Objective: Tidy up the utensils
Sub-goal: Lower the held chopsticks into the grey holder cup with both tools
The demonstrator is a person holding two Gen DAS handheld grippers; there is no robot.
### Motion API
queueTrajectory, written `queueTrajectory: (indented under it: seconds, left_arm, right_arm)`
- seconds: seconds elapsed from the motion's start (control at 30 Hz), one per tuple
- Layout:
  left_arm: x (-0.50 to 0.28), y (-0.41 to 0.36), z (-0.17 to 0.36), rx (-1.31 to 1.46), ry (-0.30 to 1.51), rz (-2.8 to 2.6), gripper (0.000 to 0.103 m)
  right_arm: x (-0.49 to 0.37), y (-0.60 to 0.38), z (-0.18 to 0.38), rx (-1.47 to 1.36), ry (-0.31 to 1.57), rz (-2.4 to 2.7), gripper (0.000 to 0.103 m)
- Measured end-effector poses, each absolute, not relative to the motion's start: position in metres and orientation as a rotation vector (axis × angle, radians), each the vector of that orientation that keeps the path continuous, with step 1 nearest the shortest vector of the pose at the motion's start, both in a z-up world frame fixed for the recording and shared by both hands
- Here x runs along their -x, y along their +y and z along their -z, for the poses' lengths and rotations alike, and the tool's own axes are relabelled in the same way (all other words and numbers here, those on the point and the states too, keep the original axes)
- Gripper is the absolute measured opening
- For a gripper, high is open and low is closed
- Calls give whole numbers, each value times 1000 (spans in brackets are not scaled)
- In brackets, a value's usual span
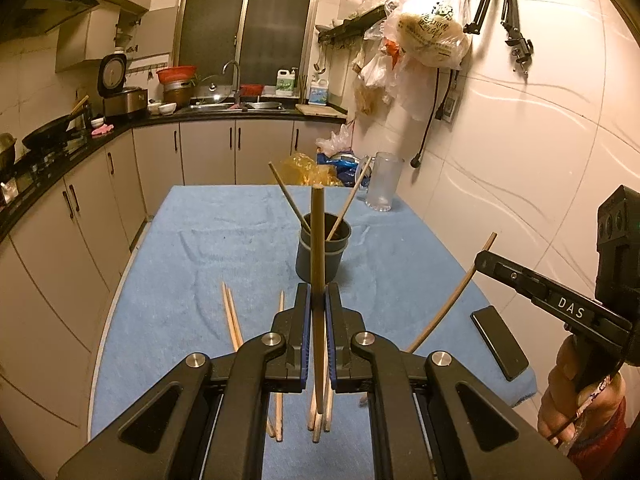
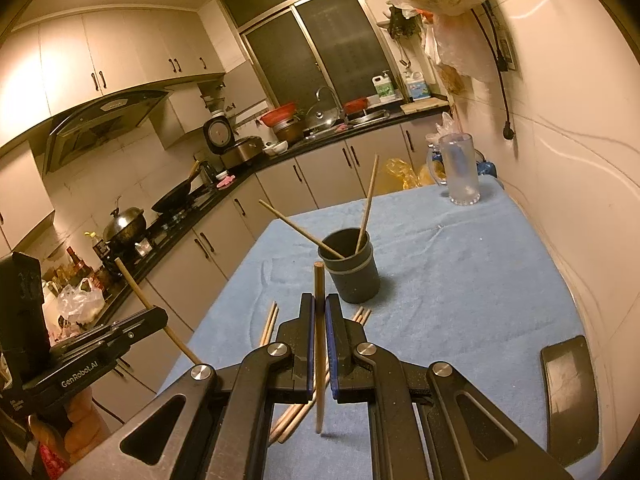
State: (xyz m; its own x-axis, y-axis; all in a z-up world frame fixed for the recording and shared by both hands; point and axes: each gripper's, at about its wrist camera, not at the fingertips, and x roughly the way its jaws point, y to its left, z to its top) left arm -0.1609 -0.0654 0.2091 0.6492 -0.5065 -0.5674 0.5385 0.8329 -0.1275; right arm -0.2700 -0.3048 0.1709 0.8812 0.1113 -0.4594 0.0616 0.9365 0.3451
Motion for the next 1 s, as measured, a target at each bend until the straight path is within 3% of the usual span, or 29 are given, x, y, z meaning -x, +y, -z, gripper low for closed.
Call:
queueTrajectory:
  seconds: [1.0]
  left_arm:
    - [91, -112, -218, -67, 646, 629, 6]
  right_arm:
    - [234, -351, -204, -389, 449, -12, 6]
